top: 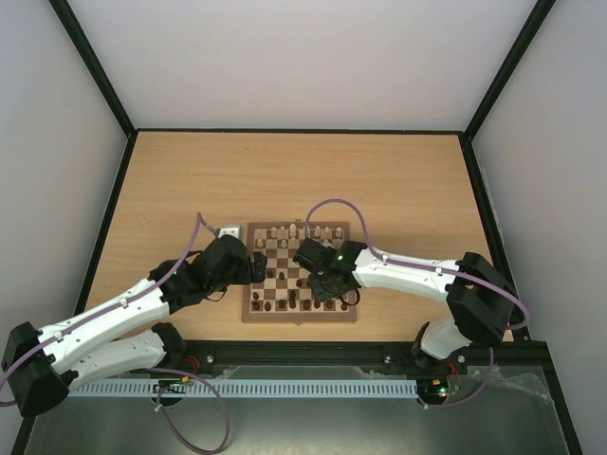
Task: Set up the chess pieces on the board
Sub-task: Place the chess piece on the chessboard, then pick up the chess piece from the chessboard.
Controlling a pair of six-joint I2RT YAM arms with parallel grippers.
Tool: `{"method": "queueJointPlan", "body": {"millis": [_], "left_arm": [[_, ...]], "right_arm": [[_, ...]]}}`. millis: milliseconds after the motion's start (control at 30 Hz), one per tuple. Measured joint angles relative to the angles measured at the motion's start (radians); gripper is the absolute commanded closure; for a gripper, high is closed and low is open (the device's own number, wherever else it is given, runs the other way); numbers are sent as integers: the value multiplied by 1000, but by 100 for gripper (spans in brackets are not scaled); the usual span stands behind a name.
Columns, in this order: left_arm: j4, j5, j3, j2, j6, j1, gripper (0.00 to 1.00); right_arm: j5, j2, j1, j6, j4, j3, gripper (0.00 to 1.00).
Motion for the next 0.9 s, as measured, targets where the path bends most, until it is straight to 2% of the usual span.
{"method": "queueJointPlan", "body": {"millis": [233,667,900], "left_arm": [[0,0,0,0,0,0,1],[0,-4,0,-13,-1,0,1],[-13,-31,0,-86,-17,0,1]], "right_arm": [[1,-4,8,15,-2,-5,71],[30,-12,10,20,-26,53,69],[35,71,11,-5,-14,144,69]]}}
